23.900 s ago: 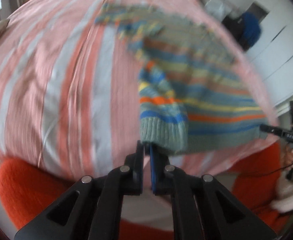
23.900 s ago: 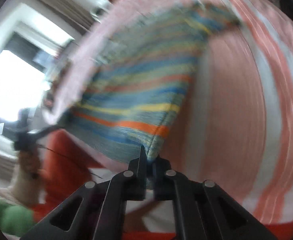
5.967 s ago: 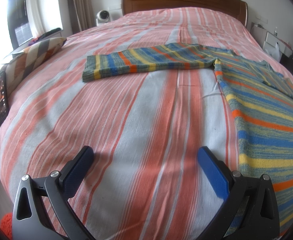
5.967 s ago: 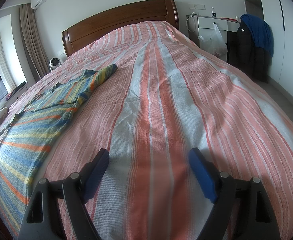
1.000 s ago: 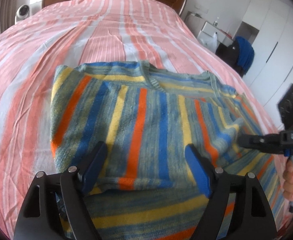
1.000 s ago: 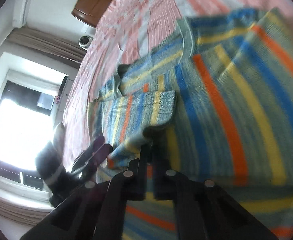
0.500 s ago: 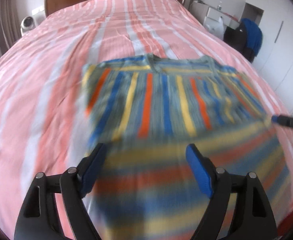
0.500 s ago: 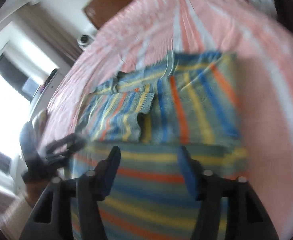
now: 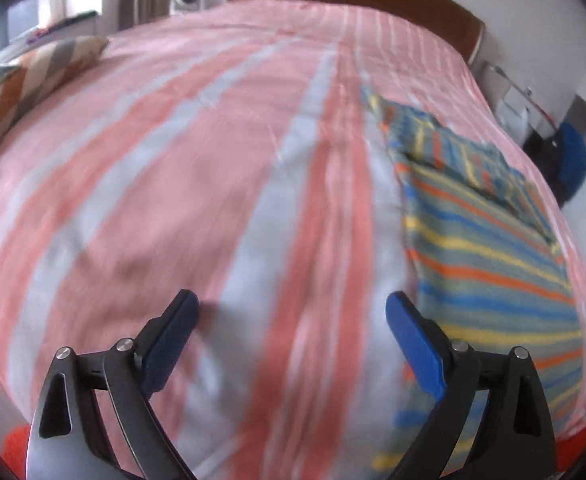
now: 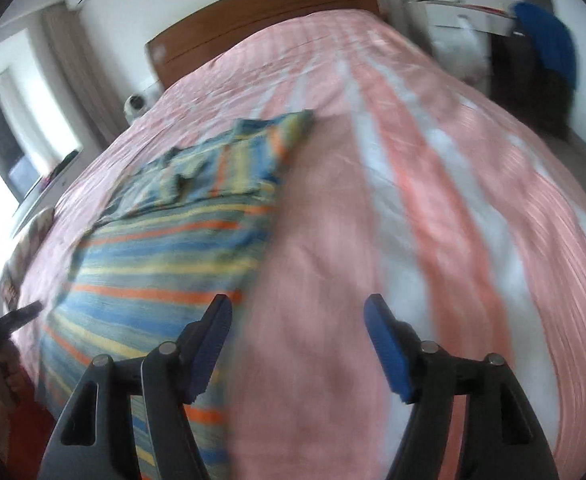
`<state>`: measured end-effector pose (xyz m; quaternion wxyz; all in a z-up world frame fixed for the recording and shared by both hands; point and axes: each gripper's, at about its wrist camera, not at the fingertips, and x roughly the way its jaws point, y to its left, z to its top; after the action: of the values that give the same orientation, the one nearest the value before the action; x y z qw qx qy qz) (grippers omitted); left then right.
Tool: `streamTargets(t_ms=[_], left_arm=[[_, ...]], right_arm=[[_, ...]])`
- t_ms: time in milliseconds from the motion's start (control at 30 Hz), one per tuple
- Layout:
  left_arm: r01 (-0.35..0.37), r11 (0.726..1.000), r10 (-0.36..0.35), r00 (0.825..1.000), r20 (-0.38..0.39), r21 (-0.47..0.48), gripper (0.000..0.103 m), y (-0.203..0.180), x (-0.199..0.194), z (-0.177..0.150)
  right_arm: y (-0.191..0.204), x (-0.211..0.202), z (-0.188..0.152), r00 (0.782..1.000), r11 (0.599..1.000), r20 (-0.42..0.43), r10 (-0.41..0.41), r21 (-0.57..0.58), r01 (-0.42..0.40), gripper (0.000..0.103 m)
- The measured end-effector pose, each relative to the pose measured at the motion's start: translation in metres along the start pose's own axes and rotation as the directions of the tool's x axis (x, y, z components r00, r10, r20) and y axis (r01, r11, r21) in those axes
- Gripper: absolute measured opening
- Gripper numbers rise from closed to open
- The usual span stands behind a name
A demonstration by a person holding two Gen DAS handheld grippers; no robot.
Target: Fold small clothes
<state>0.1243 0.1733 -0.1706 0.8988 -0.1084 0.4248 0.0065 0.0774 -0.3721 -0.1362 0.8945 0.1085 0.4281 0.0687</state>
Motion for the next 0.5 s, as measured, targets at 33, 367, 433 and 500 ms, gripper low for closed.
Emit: streamTargets(t_ms=[33, 367, 433, 500], left_arm=[[-0.022, 1.000, 0.022, 0.999, 0.041, 0.002, 0.095, 0.002, 0.003, 0.008], [-0.020, 0.999, 0.025, 0.990, 0.141, -0.037, 0.100, 0.023, 0.035, 0.010], [-0.023, 0.999, 0.026, 0.989, 0.144, -0.028, 0.101, 0.021, 0.036, 0.009], [-0.027, 0.999, 0.029, 0.989, 0.145, -0.019, 0.102, 0.019, 0.037, 0.009]], right_arm=[[0.013, 0.001, 0.015, 1.000, 0.999, -0.005, 0.022, -0.033, -0.023, 0.068], [0.085, 0.136, 0.168, 0.930, 0.949, -0.198, 0.308, 0.136, -0.285, 0.046], [0.080, 0.175, 0.170, 0.937, 0.959, -0.228, 0.266, 0.163, -0.233, 0.042], [0.070, 0.205, 0.167, 0.934, 0.955, -0.251, 0.254, 0.220, -0.201, 0.037]])
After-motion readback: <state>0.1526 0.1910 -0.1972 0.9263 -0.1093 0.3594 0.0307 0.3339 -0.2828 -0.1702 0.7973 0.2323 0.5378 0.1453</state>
